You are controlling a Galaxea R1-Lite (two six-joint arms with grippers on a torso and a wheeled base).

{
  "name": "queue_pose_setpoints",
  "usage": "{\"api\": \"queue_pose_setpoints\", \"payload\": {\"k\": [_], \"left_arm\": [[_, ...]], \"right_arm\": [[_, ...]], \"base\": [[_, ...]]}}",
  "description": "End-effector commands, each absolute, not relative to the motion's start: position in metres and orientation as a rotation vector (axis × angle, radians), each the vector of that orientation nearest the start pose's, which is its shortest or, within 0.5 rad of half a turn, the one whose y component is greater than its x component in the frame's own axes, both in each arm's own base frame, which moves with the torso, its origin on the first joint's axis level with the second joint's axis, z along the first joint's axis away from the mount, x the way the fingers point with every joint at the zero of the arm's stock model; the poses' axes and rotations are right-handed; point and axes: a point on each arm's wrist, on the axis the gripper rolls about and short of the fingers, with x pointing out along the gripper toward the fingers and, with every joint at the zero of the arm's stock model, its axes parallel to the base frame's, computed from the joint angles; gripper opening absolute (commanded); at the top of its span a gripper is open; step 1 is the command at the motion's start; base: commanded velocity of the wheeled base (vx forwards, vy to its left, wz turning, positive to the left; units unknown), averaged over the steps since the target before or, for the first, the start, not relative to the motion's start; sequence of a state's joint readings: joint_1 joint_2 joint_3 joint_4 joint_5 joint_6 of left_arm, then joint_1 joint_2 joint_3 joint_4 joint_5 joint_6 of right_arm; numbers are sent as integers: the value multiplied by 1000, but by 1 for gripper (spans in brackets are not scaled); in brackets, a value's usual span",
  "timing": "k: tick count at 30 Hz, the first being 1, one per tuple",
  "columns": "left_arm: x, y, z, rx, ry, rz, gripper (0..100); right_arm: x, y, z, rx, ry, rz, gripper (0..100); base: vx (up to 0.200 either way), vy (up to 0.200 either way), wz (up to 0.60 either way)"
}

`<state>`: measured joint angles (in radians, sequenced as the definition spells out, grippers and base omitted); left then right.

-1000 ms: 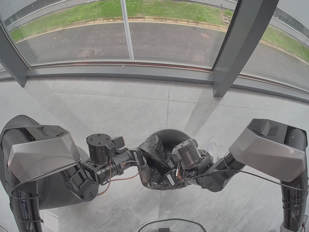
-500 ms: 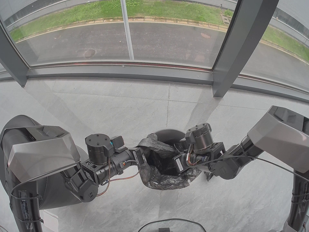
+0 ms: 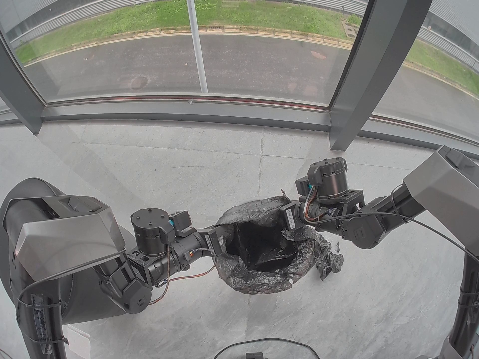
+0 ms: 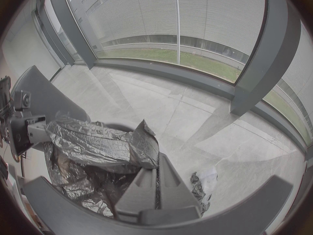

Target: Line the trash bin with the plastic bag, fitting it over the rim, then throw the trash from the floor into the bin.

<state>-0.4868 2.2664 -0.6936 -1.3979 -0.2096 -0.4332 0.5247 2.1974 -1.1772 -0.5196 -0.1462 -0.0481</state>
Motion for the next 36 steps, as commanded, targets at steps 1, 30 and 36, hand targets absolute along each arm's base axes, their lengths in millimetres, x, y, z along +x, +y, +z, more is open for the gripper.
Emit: {"api": "queue_pose_setpoints", "payload": {"k": [1, 30, 36], "left_arm": [[328, -169, 37, -391, 319, -630, 0], [332, -162, 42, -399, 300, -613, 0], [332, -163, 41, -399, 302, -614, 0]], "right_arm": [[378, 204, 85, -211, 450, 361, 0], [376, 200, 137, -409, 402, 313, 0], [382, 202, 138, -450, 387, 318, 0]], "base": [[0, 0, 0], [0, 0, 0], [0, 0, 0]]}}
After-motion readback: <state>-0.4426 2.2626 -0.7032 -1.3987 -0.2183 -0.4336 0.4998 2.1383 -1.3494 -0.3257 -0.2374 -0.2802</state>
